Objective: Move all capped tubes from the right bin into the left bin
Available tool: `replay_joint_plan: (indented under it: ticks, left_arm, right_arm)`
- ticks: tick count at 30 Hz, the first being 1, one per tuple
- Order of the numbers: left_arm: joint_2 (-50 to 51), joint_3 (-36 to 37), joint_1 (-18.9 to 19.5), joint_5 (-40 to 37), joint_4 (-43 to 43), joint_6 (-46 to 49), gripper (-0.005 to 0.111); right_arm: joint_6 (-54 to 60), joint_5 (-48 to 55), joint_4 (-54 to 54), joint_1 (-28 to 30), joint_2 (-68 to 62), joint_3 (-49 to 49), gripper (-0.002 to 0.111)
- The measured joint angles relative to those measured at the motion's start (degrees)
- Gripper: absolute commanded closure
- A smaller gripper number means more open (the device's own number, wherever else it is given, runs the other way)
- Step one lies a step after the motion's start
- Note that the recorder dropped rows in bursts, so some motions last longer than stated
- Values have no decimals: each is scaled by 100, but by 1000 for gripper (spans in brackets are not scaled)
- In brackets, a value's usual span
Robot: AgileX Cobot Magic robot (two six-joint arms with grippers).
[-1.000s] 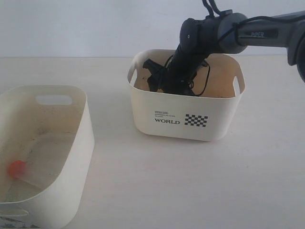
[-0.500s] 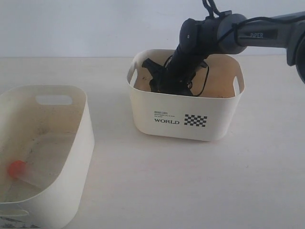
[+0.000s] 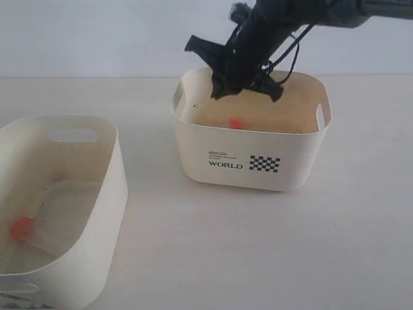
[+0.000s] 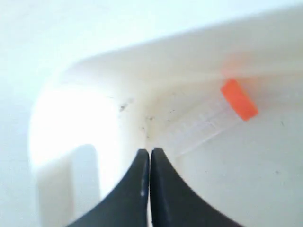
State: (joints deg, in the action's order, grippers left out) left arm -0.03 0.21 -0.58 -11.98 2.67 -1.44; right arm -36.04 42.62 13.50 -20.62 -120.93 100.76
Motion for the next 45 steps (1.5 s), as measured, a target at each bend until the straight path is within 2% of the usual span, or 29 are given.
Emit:
replay_joint_plan:
  ticks: [7,13,19,21,24,27,29,38,45]
  left_arm:
    - [0,0,0,0,0,0,102]
    - [0,0,0,0,0,0,102]
    - [0,0,0,0,0,0,102]
    - [0,0,0,0,0,0,102]
    - [0,0,0,0,0,0,102]
    - [0,0,0,0,0,0,102]
    - [0,0,0,0,0,0,102]
    - [0,0,0,0,0,0,102]
    - [0,0,0,0,0,0,102]
  right_arm:
    - [678,-63,0,3,691,0,108]
    - [1367,987,-175,12,693,0,108]
    - [2072,1249,-212,12,419,0,107]
    - [2440,1359,-212,12,290,0,99]
    - [2965,1540,-224,12,111,0,79]
    - [3139,1654,-334,12,14,0,52]
    - [3184,1678,-468,12,13,0,46]
    - [3082,1559,-772,12,13,0,46]
    - [2525,1217,-658,12,13,0,46]
